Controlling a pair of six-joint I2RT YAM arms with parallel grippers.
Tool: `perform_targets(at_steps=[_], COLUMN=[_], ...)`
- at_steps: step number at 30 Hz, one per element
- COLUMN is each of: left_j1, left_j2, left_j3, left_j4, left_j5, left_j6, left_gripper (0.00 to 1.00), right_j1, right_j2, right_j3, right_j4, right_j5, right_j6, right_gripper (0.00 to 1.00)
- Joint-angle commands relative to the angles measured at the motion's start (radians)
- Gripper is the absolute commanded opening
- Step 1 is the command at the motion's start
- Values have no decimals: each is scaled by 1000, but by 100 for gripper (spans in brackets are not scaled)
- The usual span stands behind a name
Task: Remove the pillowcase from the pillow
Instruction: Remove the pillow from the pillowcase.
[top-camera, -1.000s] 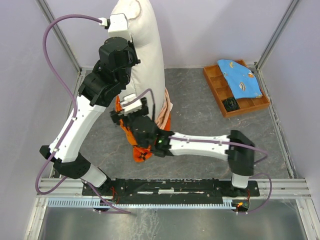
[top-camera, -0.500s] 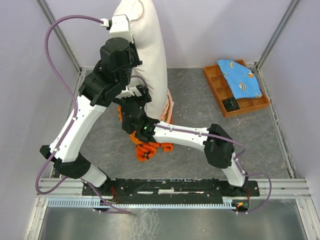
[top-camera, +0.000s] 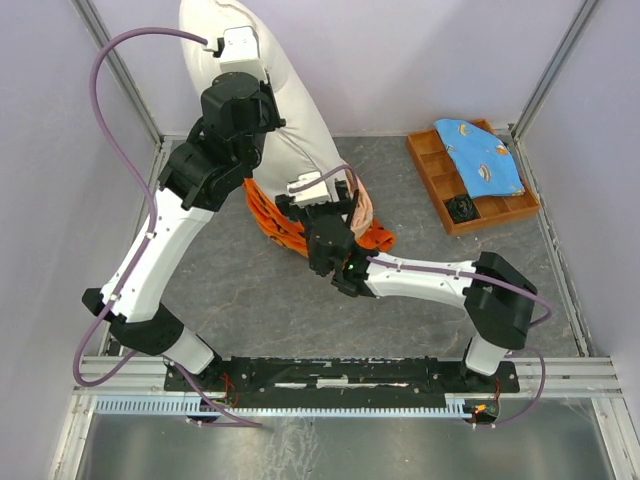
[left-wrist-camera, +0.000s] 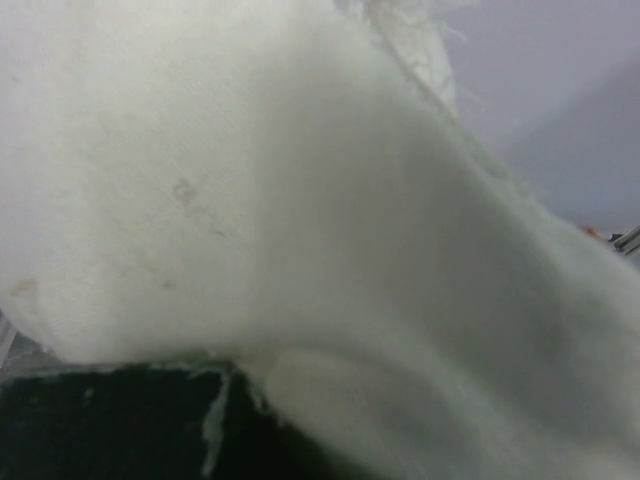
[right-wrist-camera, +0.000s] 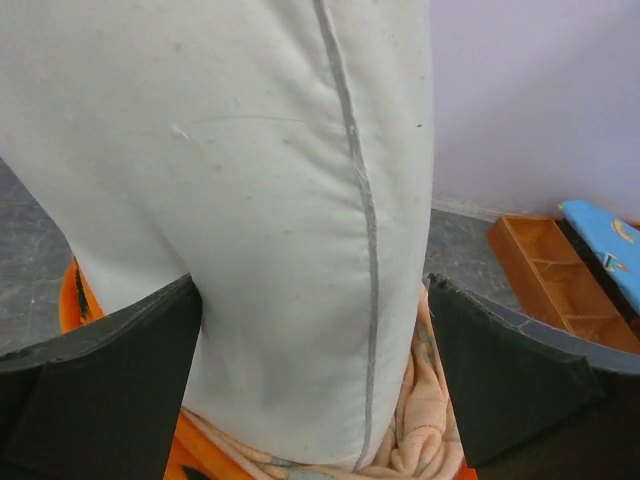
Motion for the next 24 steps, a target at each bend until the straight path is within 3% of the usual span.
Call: perform_targets(at_steps=[1,5,13,24], left_j1=[10,11,11,11], left_j2=[-32,-24,-17,4], left_j3=[77,85,88,101], left_j4=[115,102,97,90], left_j5=[-30,-28,-17,24], left_j6=[-17,-13,-14,-36], left_gripper=[3,3,3,3], right_j1=[-46,-140,-285,-352], right_j2=[-98,-213,-310,-200], right_j3=[-97,-173,-198,87], right_j4=[140,27,-107,-311], right_j5=[-179,-462,-912,-1287], right_j6=[-26,126,252,325], right_gripper=[100,99,100,99])
